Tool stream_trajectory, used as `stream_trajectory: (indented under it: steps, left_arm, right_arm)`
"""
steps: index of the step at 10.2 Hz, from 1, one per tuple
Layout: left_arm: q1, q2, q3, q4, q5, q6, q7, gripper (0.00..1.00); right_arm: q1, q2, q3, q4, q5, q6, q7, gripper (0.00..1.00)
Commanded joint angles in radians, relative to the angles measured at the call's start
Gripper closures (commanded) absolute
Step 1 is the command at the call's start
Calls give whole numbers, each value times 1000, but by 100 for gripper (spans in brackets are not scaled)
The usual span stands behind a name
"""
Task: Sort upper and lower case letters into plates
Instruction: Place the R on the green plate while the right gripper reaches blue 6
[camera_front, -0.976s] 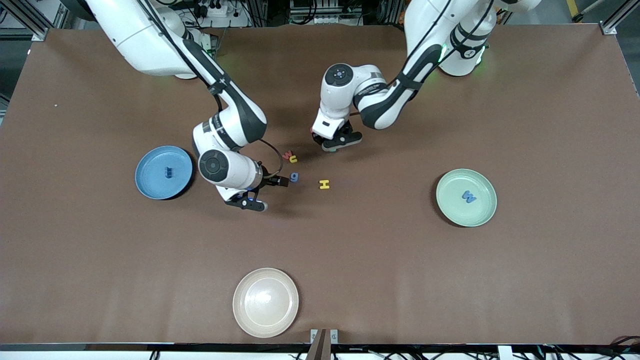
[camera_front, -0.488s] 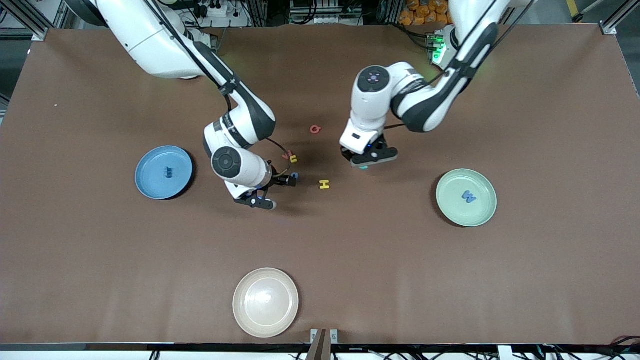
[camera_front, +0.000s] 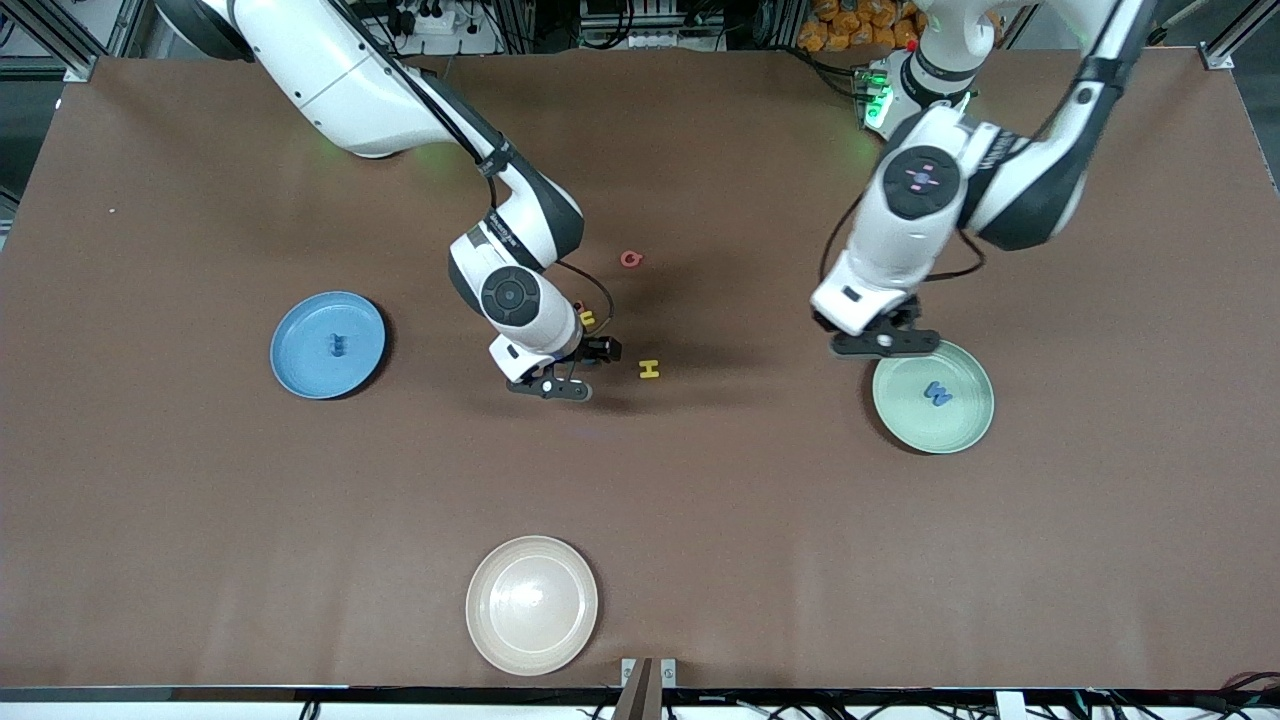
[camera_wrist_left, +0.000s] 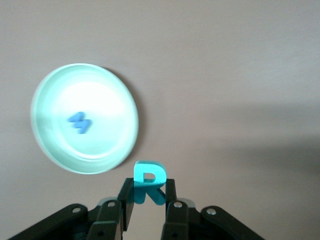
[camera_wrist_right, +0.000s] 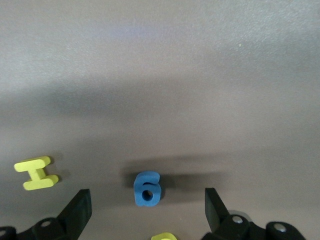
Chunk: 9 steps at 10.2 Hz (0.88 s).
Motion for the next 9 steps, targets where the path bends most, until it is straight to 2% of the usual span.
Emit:
stream_trajectory:
  steps: [1,3,5,9]
  left_arm:
    - [85,-19,-18,-53,-24,-42,123,100]
    - [131,-17,-7,-65,-24,-42,221,100]
    - [135,-10,30,-67,-24,-41,275,100]
    - [141,71,119,-70,-24,17,358,100]
  right_arm:
    - [2,29,15,18,-27,23,40,0]
    - [13,38,20,18,-32,37,60,0]
    - [28,38,20,10,-32,39,66,0]
    - [27,41,20,10,-36,42,74,0]
